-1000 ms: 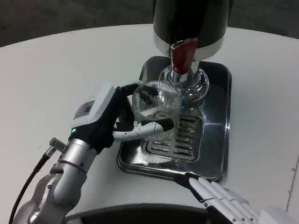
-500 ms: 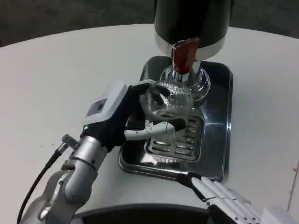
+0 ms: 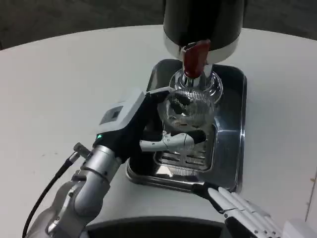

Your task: Grasp the cup under the faucet to collect the drink, then remove the cup.

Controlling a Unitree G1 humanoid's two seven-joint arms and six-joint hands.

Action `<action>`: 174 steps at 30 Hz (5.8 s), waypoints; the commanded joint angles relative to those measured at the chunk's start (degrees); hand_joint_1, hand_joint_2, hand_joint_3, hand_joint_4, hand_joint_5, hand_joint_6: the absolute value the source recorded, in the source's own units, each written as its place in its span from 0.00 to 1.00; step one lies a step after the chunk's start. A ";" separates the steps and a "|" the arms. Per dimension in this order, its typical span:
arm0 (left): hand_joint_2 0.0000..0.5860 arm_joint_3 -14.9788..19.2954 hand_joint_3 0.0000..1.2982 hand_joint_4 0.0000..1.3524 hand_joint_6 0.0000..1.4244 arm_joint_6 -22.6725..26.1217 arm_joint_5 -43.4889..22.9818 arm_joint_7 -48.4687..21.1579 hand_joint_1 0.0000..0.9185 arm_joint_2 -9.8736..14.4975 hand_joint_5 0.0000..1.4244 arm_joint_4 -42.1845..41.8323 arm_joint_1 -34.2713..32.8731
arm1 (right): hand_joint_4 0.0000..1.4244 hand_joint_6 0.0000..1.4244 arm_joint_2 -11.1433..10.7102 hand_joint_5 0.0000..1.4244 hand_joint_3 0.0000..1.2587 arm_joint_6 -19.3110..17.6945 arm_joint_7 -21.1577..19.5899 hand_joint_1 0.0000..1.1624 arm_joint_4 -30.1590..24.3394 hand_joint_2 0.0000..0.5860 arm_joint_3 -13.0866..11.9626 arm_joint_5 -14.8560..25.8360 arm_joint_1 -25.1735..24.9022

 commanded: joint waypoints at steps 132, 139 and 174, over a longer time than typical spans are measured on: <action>0.10 19.22 0.13 0.10 0.09 48.17 -54.60 -40.45 0.00 5.67 0.13 -51.24 1.04 | 0.02 0.00 -2.03 0.00 0.06 -0.75 -6.33 0.64 -0.84 0.86 0.49 3.41 7.39; 0.10 18.65 0.14 0.08 0.06 47.69 -54.21 -41.34 0.00 5.55 0.11 -50.32 0.85 | 0.02 0.00 -1.98 0.00 0.06 -0.65 -6.33 0.63 -0.84 0.86 0.55 3.39 7.50; 0.12 16.22 0.20 0.15 0.06 39.40 -51.30 -47.41 0.00 5.06 0.14 -38.89 -0.17 | 0.04 0.00 -1.76 0.00 0.07 -0.28 -6.44 0.63 -0.84 0.86 1.41 3.22 8.00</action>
